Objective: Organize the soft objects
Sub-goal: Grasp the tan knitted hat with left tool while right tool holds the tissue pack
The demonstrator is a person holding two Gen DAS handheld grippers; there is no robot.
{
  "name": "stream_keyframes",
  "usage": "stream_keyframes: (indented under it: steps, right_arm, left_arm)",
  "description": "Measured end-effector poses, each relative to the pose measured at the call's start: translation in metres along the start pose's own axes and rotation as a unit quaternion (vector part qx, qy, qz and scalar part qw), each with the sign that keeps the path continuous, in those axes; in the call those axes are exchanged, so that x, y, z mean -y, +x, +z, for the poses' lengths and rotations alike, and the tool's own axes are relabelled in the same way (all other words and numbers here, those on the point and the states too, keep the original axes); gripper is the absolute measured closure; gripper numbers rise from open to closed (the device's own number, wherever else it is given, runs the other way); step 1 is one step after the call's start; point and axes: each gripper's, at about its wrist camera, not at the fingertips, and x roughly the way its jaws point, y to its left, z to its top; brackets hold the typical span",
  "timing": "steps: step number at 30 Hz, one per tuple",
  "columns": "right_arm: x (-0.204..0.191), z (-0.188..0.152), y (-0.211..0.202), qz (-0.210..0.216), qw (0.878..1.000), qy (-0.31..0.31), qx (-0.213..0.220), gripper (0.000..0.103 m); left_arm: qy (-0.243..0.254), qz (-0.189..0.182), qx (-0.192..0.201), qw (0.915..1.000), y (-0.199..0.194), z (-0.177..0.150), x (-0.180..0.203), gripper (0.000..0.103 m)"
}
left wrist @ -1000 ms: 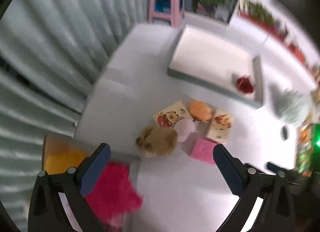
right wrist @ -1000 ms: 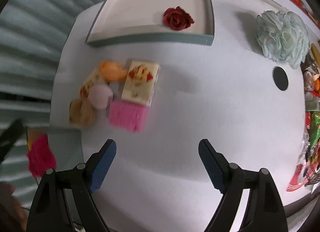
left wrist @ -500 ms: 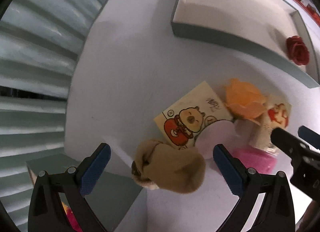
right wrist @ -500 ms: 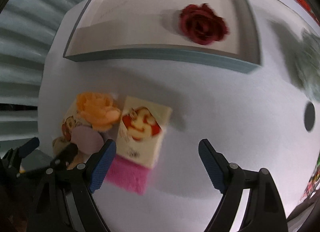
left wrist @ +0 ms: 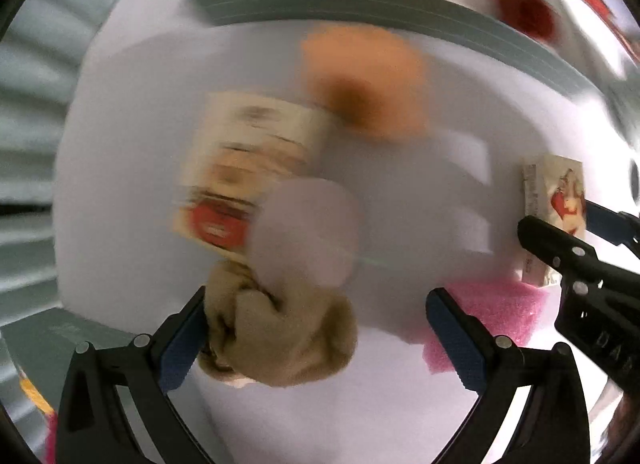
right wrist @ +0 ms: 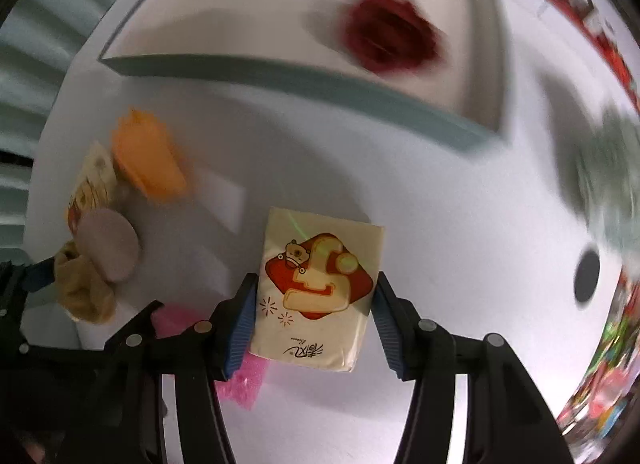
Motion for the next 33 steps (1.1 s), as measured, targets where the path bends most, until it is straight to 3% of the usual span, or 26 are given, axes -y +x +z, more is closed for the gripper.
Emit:
stream_keyframes:
  steps: [3, 7, 11, 15, 19, 23, 27, 30, 33]
  right_arm:
    - [0.036, -0.038, -0.002, 0.008, 0.999, 0.03, -0.017, 0.045]
    - [0.08, -0.096, -0.006, 0.01, 0.996, 0.077, -0.037, 0.045]
    - [0.099, -0.126, -0.016, 0.024, 0.993, 0.112, -0.027, 0.045]
    - [0.099, -0.14, -0.017, 0.032, 0.993, 0.116, -0.017, 0.045]
    - [0.094, -0.14, -0.008, 0.036, 0.992, 0.117, -0.019, 0.044]
    - [0.121, -0.132, 0.001, 0.033, 0.992, 0.118, -0.024, 0.043]
    - [0.118, -0.135, -0.001, 0.029, 0.992, 0.118, -0.017, 0.041]
    - [0.114, -0.138, 0.001, 0.042, 0.992, 0.117, -0.016, 0.031]
    - [0.111, -0.139, 0.0, 0.04, 0.992, 0.117, -0.013, 0.03]
  left_arm:
    - [0.064, -0.029, 0.01, 0.9975, -0.006, -0.024, 0.051, 0.0]
    - [0.091, -0.052, 0.046, 0.9935, -0.024, -0.053, 0.093, 0.0]
    - [0.028, -0.052, 0.077, 0.9953, -0.037, -0.066, 0.067, 0.0]
    - [-0.014, -0.032, 0.064, 0.9973, -0.029, -0.067, 0.037, 0.0]
    - [-0.048, -0.033, 0.059, 0.9965, -0.025, -0.052, 0.036, 0.0]
    - [-0.072, -0.021, 0.053, 0.9958, -0.016, -0.046, 0.036, 0.0]
    - [-0.11, -0.074, 0.087, 0.9873, -0.036, -0.057, 0.007, 0.0]
    - [-0.115, -0.087, 0.119, 0.9824, -0.058, -0.069, -0.012, 0.0]
    - [-0.104, -0.056, 0.1, 0.9879, -0.05, -0.083, -0.007, 0.0]
